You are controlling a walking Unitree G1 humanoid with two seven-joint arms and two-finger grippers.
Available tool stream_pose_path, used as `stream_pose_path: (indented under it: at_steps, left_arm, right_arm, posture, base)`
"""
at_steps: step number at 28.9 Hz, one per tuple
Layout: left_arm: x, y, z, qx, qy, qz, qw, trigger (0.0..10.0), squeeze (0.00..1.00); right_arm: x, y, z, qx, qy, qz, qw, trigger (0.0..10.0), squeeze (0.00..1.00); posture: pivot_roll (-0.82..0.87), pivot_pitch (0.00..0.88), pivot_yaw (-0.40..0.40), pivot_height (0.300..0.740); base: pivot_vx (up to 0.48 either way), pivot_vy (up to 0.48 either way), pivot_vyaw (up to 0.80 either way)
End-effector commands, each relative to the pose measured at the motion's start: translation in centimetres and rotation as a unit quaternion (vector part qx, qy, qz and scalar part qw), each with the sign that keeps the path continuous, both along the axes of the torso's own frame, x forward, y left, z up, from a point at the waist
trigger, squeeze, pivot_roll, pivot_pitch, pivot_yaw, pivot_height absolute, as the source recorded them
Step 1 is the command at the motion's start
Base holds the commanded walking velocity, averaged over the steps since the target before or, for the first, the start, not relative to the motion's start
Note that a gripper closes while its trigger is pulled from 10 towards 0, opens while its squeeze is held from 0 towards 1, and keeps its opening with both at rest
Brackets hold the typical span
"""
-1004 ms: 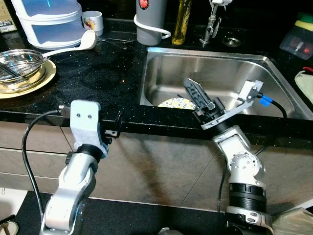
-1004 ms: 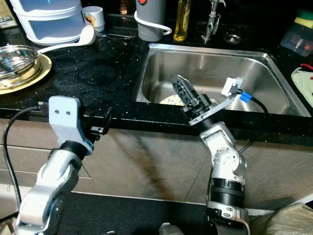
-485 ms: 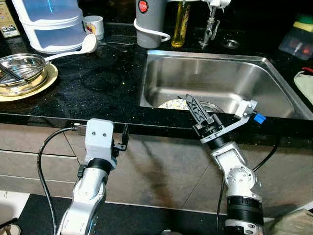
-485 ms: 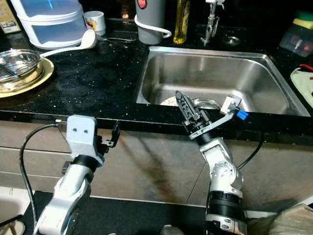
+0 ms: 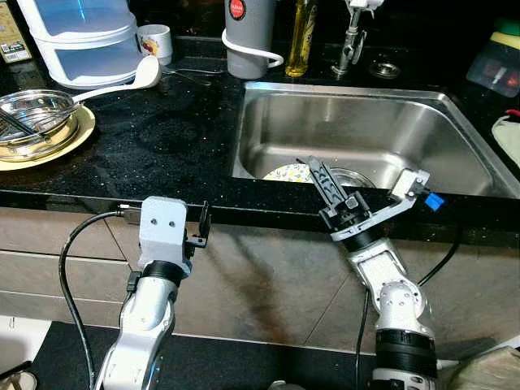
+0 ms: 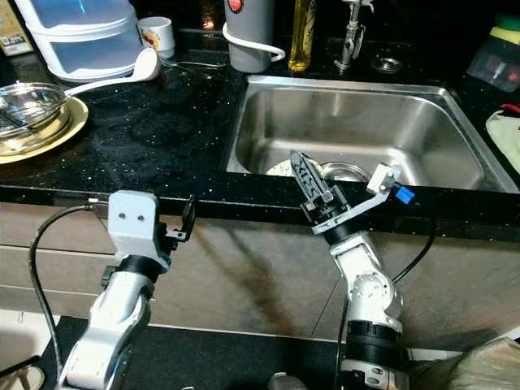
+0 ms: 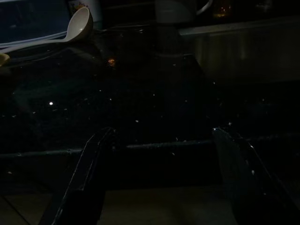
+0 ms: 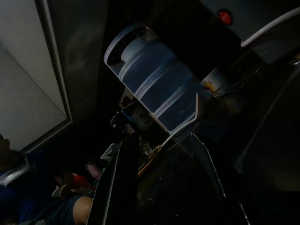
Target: Kitchen organization
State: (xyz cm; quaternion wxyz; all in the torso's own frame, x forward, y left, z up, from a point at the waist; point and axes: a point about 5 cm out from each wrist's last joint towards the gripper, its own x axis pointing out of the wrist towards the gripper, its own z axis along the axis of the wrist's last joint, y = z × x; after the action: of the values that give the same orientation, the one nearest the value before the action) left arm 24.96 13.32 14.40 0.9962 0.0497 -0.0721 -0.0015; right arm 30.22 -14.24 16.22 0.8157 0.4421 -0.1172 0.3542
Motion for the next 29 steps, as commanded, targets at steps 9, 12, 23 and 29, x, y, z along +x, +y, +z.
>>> stream_pose_path:
  at_steps: [9, 12, 23, 29]
  left_arm:
    - [0.04, -0.29, -0.16, 0.01, -0.003, -0.003, 1.0, 10.0, 0.0]
    - [0.04, -0.35, -0.19, 0.011, -0.005, -0.004, 1.0, 10.0, 0.0]
    - [0.01, -0.44, -0.23, 0.013, -0.005, -0.006, 1.0, 10.0, 0.0]
    - [0.07, -0.5, -0.24, 0.015, -0.005, -0.007, 1.0, 10.0, 0.0]
  right_arm:
    - [-0.49, 0.43, 0.45, 0.005, -0.014, 0.025, 1.0, 10.0, 0.0]
    - [-0.56, 0.47, 0.44, 0.005, -0.013, 0.029, 0.999, 10.0, 0.0]
    - [-0.61, 0.59, 0.36, 0.003, -0.01, 0.035, 0.999, 10.0, 0.0]
    - [-0.5, 0.75, 0.23, 0.002, -0.006, 0.038, 0.999, 10.0, 0.0]
  posture:
    - [0.06, 0.066, -0.037, 0.732]
    - [0.06, 0.066, -0.037, 0.732]
    - [0.06, 0.067, -0.038, 0.732]
    - [0.06, 0.066, -0.037, 0.732]
  base:
    - [0.0, 0.272, 0.0]
    - [0.0, 0.275, 0.0]
    - [0.0, 0.315, 0.0]
    - [0.0, 0.36, 0.0]
